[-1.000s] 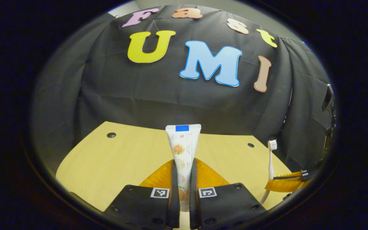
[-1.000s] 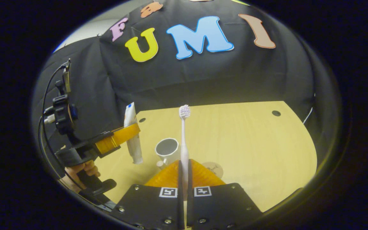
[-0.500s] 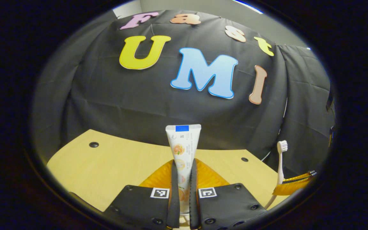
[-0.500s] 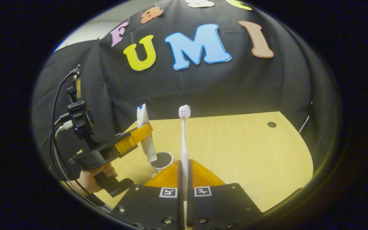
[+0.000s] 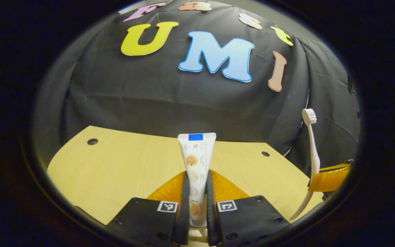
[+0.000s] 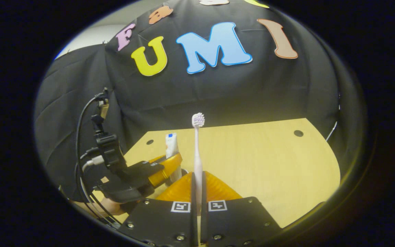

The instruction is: Put the toothbrush and toothpaste on the desktop into the cup, then pick up the cup and place it on the coaster on the desktop.

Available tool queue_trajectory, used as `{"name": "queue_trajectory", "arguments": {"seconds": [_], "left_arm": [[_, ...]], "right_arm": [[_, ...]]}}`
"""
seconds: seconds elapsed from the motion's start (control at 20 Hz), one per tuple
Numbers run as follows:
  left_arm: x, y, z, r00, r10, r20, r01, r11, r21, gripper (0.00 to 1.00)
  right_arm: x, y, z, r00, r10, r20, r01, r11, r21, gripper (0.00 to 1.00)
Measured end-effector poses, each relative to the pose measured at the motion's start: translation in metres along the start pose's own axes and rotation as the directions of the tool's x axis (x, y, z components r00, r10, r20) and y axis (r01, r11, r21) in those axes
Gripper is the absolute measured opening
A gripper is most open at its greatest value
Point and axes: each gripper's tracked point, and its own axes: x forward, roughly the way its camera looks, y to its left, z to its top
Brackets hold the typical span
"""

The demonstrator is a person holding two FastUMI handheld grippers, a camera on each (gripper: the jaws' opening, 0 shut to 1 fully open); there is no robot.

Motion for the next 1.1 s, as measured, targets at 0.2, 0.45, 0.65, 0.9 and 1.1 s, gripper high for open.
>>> {"name": "queue_trajectory", "arguments": {"seconds": [0.2,0.45,0.65,0.9,1.1], "left_arm": [[-0.001,0.002,-0.021,0.998,-0.006,-0.068,0.005,1.000,-0.006,0.29],[-0.013,0.004,-0.025,0.997,0.000,-0.078,-0.003,0.999,-0.036,0.63],[-0.026,0.003,-0.022,0.998,0.008,-0.070,-0.009,1.000,-0.015,0.86],[-0.047,-0.002,-0.027,0.997,-0.001,-0.083,0.002,1.000,0.010,0.88],[-0.058,-0.001,-0.035,0.994,-0.005,-0.110,0.007,1.000,0.016,0.98]], "right_arm": [[0.003,0.005,0.000,1.000,0.014,0.000,-0.014,1.000,-0.014,0.05],[0.009,0.009,0.005,1.000,0.022,0.002,-0.022,1.000,-0.019,0.05],[0.016,0.014,0.011,0.999,0.039,0.016,-0.039,0.999,-0.007,0.04],[0.040,0.021,0.022,0.997,0.062,0.050,-0.062,0.998,-0.002,0.05],[0.064,0.026,0.030,0.994,0.072,0.087,-0.073,0.997,0.010,0.04]]}}
